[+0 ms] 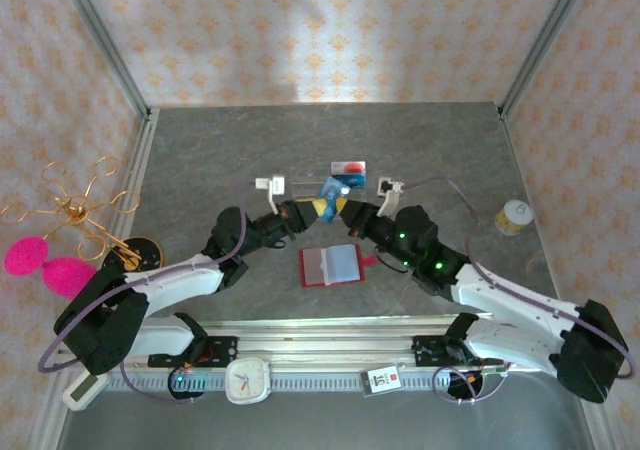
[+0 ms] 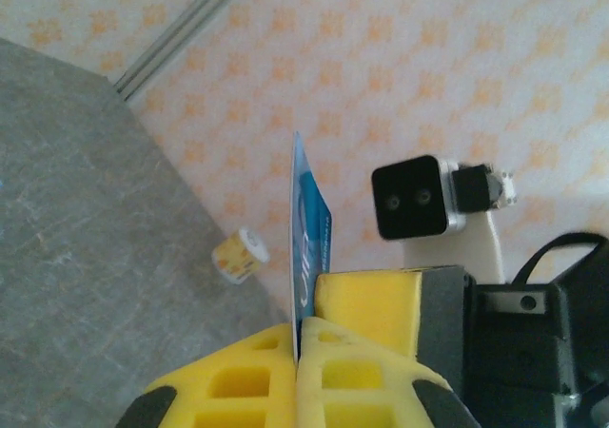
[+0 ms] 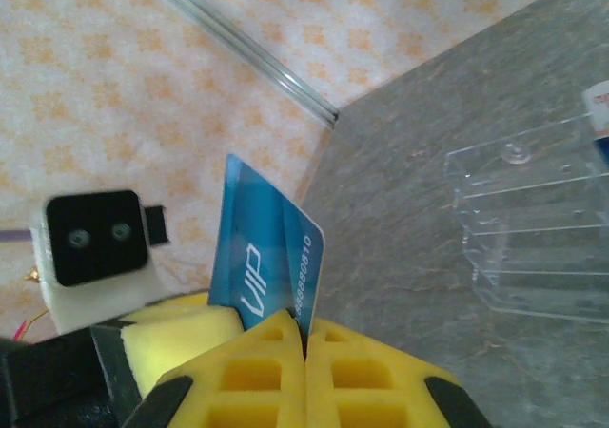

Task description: Take the credit cards out of the card holder

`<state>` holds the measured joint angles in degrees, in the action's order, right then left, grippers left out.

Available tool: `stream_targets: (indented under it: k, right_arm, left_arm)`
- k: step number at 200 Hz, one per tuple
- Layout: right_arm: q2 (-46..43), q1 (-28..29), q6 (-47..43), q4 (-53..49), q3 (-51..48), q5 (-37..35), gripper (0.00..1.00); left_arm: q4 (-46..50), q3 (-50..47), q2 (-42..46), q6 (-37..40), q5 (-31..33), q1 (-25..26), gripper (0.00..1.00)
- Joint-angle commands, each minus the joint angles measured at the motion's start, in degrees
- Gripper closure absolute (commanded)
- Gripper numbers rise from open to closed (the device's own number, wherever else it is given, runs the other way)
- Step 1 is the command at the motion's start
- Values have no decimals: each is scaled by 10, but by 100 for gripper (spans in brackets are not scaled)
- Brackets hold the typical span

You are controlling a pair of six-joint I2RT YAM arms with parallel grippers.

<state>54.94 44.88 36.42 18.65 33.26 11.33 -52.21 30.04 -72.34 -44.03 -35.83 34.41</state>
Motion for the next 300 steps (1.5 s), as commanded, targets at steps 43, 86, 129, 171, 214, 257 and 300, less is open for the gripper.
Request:
stream_targets:
  k: [43,86,129,171,214,257,300]
  right_arm:
    - [-113,-119,-49,-196,-21,16,95]
    - [-118,-155,-39,-216,-33,38,97]
    - [-95,-179,-44,-225,-20,43,98]
    - [-58,-221,-57,-221,-2,57,98]
    - [-19,-263,-71,-213,18,77,98]
    - [11,-276,-79,-206,33,77,98]
    - [27,-278,-84,-204,46,76,98]
  left_arm:
    - [590,313,-56,511,-16,-21,100]
    - [760,445,-141,772,-17,-22,100]
    - [869,583,-256,875,16,-28,100]
    - [850,630,-324,911,-11,-44,100]
    - [835,675,-390,936,-13,-52,100]
    - [827,690,-424,955,-27,-55,100]
    - [810,691,-445,950,-25,-58,100]
